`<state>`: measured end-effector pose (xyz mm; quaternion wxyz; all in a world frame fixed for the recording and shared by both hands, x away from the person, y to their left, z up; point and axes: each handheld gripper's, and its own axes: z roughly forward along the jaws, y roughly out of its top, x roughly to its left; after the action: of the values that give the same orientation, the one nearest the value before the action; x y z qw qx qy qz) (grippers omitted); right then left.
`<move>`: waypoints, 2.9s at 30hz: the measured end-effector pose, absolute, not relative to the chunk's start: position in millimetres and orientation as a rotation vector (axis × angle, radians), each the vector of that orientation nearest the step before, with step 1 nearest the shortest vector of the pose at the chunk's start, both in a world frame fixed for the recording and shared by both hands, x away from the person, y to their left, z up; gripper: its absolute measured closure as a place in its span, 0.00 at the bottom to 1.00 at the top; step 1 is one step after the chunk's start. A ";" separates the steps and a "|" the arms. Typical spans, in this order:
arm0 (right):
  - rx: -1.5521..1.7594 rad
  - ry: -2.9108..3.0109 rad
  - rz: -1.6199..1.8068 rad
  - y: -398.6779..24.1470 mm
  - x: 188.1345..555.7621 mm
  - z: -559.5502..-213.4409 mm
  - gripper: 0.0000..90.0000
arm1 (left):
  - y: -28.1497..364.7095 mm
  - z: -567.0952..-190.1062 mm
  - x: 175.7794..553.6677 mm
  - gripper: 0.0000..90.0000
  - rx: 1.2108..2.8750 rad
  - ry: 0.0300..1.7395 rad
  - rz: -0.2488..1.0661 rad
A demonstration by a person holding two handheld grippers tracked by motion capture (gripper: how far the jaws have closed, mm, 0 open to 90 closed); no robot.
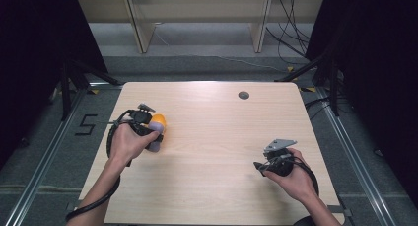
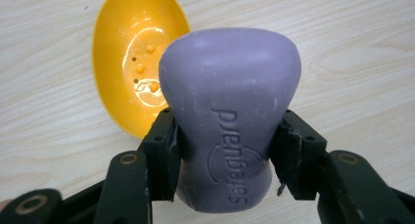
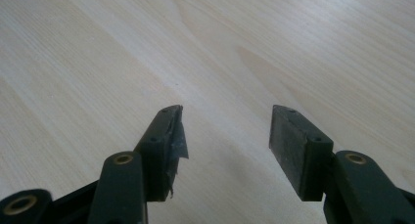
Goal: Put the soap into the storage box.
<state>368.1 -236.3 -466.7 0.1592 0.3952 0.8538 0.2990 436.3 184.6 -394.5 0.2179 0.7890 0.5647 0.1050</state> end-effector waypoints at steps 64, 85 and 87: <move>1.153 2.453 0.858 -236.0 367.5 -466.5 0.52 | 199.3 -406.2 487.2 0.54 2.120 1.637 0.371; 1.127 2.462 0.841 -237.6 368.0 -464.8 0.52 | 204.7 -414.5 495.1 0.54 2.133 1.620 0.377; 1.127 2.461 0.842 -237.6 368.0 -464.7 0.52 | 204.9 -414.8 495.4 0.54 2.130 1.624 0.380</move>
<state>368.0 -237.6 -464.7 0.1530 0.3929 0.8580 0.2935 495.4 204.9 -414.8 0.2167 0.7686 0.5861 0.1371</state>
